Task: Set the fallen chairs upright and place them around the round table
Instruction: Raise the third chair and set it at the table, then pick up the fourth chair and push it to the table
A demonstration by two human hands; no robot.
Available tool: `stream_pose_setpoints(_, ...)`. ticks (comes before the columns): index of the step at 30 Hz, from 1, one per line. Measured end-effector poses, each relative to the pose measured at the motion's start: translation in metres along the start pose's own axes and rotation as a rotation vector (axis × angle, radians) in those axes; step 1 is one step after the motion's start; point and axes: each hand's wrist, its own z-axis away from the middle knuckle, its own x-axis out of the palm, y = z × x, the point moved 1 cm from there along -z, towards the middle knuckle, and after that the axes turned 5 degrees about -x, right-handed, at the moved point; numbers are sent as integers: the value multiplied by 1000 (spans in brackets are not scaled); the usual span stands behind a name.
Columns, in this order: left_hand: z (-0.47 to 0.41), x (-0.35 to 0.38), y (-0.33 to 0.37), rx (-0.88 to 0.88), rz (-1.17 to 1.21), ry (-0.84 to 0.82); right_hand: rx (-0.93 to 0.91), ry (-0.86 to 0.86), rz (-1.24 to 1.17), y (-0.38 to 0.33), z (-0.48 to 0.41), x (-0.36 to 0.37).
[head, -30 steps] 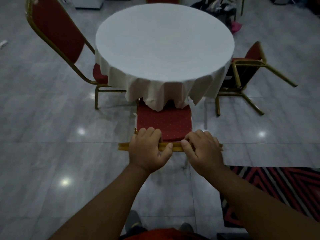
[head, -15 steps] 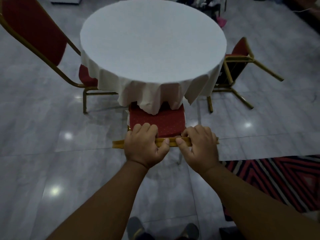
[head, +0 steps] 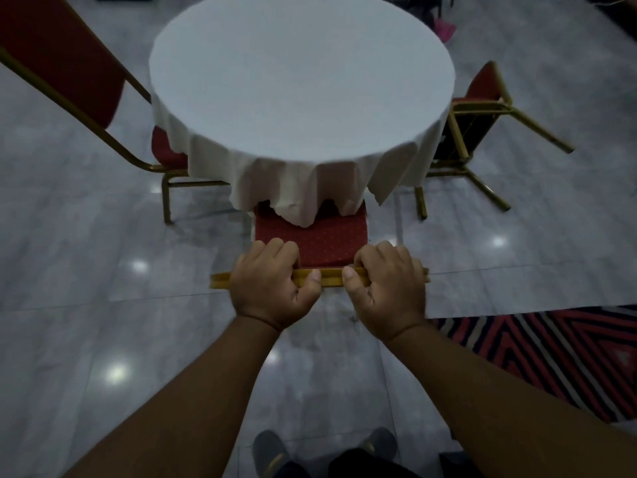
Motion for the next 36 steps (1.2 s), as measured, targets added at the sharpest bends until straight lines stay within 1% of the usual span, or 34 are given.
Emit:
stream_pose_setpoints(7,-4,-1,4,-64,-45,-52,-91,-94,-49,11,-5,-5)
stream_pose_setpoints(11,-9,-5,7,-170,-10,-138,-151,-142,-65,15,-9,-9)
stream_pose_setpoints(13,-18,-9,14,-294,43,-258,-149,-168,-118,19,-11,-11)
stream_pose_setpoints(15,-31,-11,21,-410,39,-445,-121,-191,-161,25,-14,-13)
stream_pose_setpoints(17,-42,-8,24,-419,-20,-573,-89,-225,-139,33,-18,-14)
stream_pose_setpoints(19,-55,-1,30,-380,-44,-634,-20,-261,-89,44,-21,-16)
stream_pose_setpoints(20,-64,4,35,-334,-59,-656,42,-270,-74,50,-22,-18)
stream_pose_setpoints(23,-90,28,60,-157,-92,-695,271,-285,-43,81,-26,-29)
stream_pose_setpoints(26,-108,62,96,21,-75,-753,468,-311,32,122,-21,-45)
stream_pose_setpoints(30,-125,114,160,156,-50,-899,643,-277,98,176,-3,-84)
stream_pose_setpoints(33,-136,152,219,241,-57,-931,757,-287,143,223,14,-120)
stream_pose_setpoints(36,-146,194,282,333,-74,-971,827,-282,175,281,28,-154)
